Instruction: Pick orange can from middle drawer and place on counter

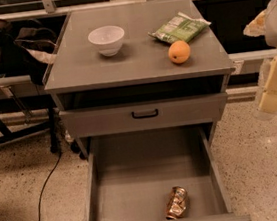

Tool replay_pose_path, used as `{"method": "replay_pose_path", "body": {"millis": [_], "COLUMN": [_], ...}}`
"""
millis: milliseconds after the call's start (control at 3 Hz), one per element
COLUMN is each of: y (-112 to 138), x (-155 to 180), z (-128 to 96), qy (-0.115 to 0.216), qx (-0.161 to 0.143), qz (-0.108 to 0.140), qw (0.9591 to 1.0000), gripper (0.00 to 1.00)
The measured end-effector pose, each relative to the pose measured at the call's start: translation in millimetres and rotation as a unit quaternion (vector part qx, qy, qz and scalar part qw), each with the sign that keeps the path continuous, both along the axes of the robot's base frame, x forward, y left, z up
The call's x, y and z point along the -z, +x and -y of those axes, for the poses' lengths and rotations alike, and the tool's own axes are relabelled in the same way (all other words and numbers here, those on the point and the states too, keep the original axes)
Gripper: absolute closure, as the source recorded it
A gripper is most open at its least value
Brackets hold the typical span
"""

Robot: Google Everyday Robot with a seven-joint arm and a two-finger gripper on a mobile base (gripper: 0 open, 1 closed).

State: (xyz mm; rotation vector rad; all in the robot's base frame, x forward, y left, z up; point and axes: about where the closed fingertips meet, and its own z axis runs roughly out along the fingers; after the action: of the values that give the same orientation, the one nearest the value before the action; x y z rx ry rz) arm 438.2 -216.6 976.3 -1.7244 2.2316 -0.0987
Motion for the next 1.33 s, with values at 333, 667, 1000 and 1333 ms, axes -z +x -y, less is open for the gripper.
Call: {"method": "replay_pose_path", "body": {"millis": [333, 667, 1000, 1333], "y": [0.6, 6.2, 22.3, 31.2], "x": [0.2, 2.7, 22.4, 46.8], "z": [0.2, 2.2, 7.1, 10.5], "qy": [0.002, 0.024, 0.048, 0.069], "qx": [0.007, 0.069, 0.151, 0.238], "qz": [0.001, 0.005, -0.018, -0.042], "qw": [1.0, 0.9973, 0.9871, 0.9678], "gripper": [0.0, 0.0, 0.0, 0.0]}}
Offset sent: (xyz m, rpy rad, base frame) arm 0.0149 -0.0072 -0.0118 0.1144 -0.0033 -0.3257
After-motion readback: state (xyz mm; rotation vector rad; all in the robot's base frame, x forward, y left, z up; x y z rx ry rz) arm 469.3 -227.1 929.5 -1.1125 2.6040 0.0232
